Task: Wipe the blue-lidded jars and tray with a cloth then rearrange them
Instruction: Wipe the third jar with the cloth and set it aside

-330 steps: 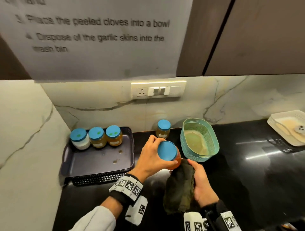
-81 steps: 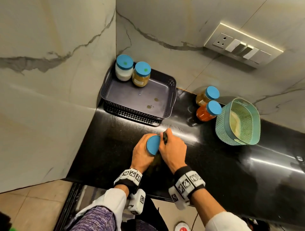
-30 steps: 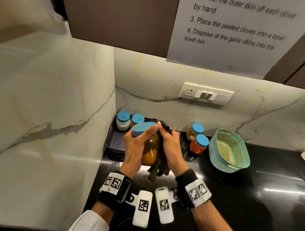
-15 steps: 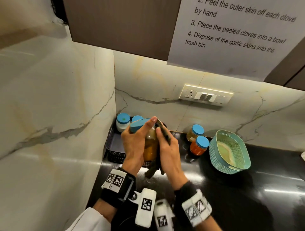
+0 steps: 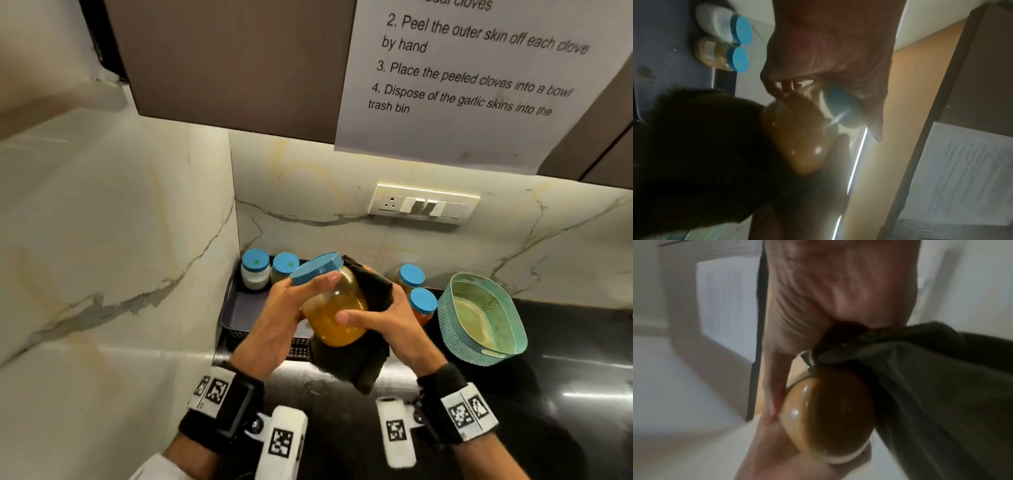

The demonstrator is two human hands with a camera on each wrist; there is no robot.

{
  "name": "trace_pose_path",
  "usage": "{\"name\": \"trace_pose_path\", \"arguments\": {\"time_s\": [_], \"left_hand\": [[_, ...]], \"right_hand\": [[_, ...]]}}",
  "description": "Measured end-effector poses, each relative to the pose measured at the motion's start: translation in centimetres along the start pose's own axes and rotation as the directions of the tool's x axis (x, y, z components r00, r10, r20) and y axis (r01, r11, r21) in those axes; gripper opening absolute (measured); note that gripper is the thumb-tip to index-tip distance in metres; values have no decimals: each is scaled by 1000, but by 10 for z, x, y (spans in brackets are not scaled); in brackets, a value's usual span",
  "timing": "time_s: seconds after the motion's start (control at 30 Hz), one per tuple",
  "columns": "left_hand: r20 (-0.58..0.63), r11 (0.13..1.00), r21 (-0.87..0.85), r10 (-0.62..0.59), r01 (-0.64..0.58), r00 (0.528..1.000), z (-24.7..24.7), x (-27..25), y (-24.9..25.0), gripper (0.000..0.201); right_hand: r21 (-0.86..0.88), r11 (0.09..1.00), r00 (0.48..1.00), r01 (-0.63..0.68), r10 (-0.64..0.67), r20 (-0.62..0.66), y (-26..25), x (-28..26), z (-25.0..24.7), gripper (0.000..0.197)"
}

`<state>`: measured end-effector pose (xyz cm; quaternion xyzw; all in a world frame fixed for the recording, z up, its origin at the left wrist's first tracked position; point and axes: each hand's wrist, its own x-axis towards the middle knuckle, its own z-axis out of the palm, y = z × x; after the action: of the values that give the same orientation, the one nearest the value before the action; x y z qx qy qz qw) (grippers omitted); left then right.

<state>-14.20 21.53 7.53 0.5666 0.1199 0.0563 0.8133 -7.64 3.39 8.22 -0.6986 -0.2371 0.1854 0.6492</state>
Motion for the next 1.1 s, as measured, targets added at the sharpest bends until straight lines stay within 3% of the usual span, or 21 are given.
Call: {"name": "trace_pose_path", "arguments": {"time_s": [0.07,0.17,0.27,0.33,0.4,0.5,0.57,0.63,0.7,0.77,0.83,0.87,0.93,1.0,1.07,1.1], "left_hand": [[-2,999,-16,51,-51,999,8,3,6,83],[-101,989,-75,122,-130,987,19,4,5,80],[-114,974,-167,136,-154,984,19,2,0,76],[-92,962,-236,119,-138,989,20,0,0,66],[-117,963,-220,132,-156,984,22,-2,-4,55],[-173,976,-104,173,-193,970,25,-4,-5,52],[-183,977,-88,176,-195,967,26,-4,-4,56],[-196,973,-127,168,-195,966,24,-5,-1,52],[-193,959,-204,159,-198,968,22,-5,0,54],[-174,943,-294,107,-155,979,21,-5,-1,63],[-207,942,-314,57,-122,977,20,-6,-4,61],[-245,947,-296,50,-123,968,20,-6,-5,59],[-289,963,-235,59,-130,955,20,-7,-9,62],[-308,972,-179,89,-150,947,21,-9,-10,67],[-277,970,-183,106,-161,955,21,-12,-5,62],[-245,963,-216,105,-160,964,21,-13,-4,61]], "right_hand": [[-62,997,999,47,-47,0,-6,-1,7,80],[-115,977,977,179,-190,-96,-12,-8,30,85],[-384,856,883,347,-436,-175,-1,-15,47,94],[-477,794,832,377,-516,-204,5,-19,54,93],[-367,857,866,363,-455,-205,2,-18,53,91],[-50,987,986,155,-158,-56,-15,-9,37,78],[-37,994,995,105,-105,4,-19,-4,32,71],[-76,984,986,158,-162,-43,-18,-7,41,76],[-239,934,941,266,-305,-144,-10,-13,54,91],[-473,810,867,347,-469,-167,3,-18,64,96],[-584,725,839,364,-527,-132,11,-20,67,95],[-537,760,857,365,-499,-124,12,-18,65,95],[-281,908,932,310,-348,-98,3,-12,55,89],[-59,975,977,214,-214,4,-9,-6,45,77],[-65,974,976,216,-217,-13,-14,-10,50,77],[-150,956,962,252,-264,-70,-13,-15,56,82]]}}
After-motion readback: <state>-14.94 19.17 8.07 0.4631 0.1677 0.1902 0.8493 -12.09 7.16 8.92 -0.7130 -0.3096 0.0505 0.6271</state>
